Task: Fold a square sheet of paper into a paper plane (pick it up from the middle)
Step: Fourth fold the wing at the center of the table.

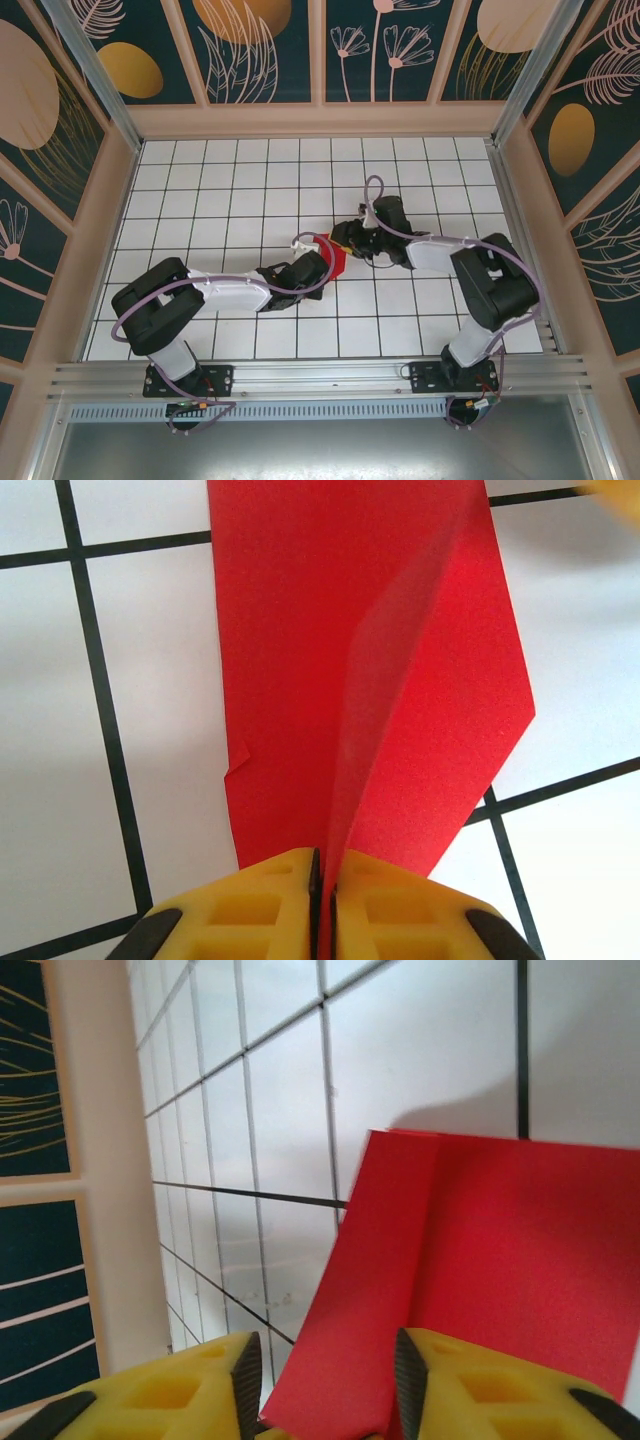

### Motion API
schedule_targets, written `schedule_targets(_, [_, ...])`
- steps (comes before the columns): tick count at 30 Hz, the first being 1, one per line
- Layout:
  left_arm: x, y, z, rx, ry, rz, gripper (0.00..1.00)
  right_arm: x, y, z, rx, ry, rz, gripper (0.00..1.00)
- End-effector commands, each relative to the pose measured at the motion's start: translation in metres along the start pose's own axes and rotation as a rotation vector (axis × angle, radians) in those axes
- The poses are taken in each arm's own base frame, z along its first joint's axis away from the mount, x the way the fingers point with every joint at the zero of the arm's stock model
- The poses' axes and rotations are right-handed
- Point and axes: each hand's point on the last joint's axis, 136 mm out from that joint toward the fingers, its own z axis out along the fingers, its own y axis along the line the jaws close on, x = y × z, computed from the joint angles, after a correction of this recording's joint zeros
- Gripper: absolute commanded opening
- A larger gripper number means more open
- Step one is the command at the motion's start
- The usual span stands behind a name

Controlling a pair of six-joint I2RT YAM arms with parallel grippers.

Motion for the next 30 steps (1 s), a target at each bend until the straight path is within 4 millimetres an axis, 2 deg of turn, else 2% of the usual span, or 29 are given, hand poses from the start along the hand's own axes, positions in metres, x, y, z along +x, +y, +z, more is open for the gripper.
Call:
schedule_targets(1, [0.007,-0.003,0.002,0.021,0.015,0.043,0.13,-0.012,0.009,-0.026,0.02,-0.077,-0.071,0.48])
schedule_targets(5, [0.007,-0.014,0.003,0.098,0.034,0.053,0.12,-0.012,0.01,-0.046,0.045,-0.119,-0.11,0.54])
schedule_targets(9, [0.006,-0.022,0.004,0.184,0.05,0.046,0.12,-0.002,0.009,-0.051,0.037,-0.112,-0.117,0.54])
schedule_targets(14, [0.005,-0.017,0.003,0.28,0.065,-0.018,0.12,0.016,0.004,-0.044,0.005,-0.06,-0.099,0.38])
schedule_targets(20, [0.007,-0.021,0.004,0.372,0.101,-0.051,0.12,0.037,0.004,-0.026,-0.003,0.015,-0.123,0.16])
schedule_targets(23, [0.009,-0.022,0.006,0.416,0.121,-0.077,0.12,0.04,0.005,-0.017,-0.016,0.031,-0.116,0.11])
schedule_targets(27, [0.007,-0.028,0.004,0.474,0.142,-0.084,0.12,0.049,0.008,-0.004,-0.023,0.061,-0.121,0.1])
schedule_targets(30, [0.014,-0.026,0.012,0.474,0.184,-0.092,0.12,0.049,0.004,0.001,-0.011,0.056,-0.115,0.1])
